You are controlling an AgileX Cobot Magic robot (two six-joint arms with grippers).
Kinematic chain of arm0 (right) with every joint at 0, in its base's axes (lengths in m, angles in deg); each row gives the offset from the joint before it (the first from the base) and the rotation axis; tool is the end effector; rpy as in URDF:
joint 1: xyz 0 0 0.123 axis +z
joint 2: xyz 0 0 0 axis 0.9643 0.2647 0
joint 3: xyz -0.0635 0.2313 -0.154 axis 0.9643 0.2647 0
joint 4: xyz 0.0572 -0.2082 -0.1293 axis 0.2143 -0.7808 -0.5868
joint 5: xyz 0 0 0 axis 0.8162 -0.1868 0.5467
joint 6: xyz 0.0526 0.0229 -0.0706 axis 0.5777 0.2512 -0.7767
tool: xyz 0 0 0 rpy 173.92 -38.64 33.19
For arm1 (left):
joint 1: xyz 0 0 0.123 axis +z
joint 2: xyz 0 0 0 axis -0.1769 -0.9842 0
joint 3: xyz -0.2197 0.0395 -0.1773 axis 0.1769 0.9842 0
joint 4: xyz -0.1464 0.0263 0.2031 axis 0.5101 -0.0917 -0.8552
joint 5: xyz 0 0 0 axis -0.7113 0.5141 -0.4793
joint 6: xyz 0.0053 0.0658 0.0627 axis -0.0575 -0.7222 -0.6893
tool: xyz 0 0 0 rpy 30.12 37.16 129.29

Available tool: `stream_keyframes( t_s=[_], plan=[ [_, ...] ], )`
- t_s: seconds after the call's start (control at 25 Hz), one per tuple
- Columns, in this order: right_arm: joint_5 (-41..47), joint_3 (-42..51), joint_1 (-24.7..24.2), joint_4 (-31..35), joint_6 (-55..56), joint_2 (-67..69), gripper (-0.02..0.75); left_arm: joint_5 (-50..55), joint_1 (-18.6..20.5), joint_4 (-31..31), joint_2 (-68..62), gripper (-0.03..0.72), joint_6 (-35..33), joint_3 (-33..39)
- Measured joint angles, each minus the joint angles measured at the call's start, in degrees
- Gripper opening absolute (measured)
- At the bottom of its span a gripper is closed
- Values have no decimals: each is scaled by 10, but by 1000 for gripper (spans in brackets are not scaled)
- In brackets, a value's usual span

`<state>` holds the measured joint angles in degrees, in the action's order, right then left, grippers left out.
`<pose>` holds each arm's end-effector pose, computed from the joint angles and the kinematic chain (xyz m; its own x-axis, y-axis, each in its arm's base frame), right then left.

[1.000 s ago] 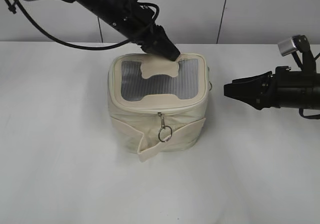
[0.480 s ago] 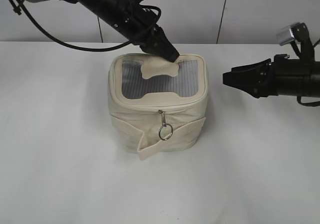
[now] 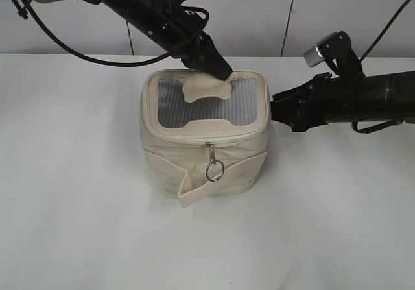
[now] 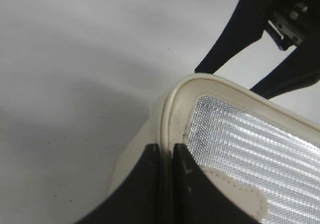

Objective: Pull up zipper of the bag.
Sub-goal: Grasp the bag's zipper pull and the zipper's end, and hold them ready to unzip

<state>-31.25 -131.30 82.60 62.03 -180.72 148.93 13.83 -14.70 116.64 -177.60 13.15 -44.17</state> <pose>0.3365 0.0996 0.1391 -0.4530 -0.3505 -0.8197 -0.7288 0.6752 0.1140 0.4195 -0.2633 0.2168 -0.3528 0.6351 -0.6871 0.9353 0.2174 -0.2792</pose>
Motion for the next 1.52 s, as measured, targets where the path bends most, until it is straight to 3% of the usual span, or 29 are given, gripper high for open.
stream_keyframes(
  t_s=[0.68,0.84,1.0,1.08,1.16,1.44,1.52],
  plan=[
    [0,-25,9,1,3,55,376,0,0,-2,0,38,0,0],
    [-17,-42,17,1,3,57,269,-1,1,-2,0,38,0,0],
    [-26,-46,23,1,3,57,243,-1,1,-2,0,37,0,0],
    [-26,-46,25,1,5,57,69,-1,1,-2,0,37,0,0],
    [-26,-46,25,1,11,57,8,-1,1,-2,0,37,0,0],
    [-36,-46,25,-29,71,57,8,-1,1,-2,0,37,0,0],
    [-62,-46,25,-43,95,57,39,-1,1,-2,0,37,0,0]
  ],
)
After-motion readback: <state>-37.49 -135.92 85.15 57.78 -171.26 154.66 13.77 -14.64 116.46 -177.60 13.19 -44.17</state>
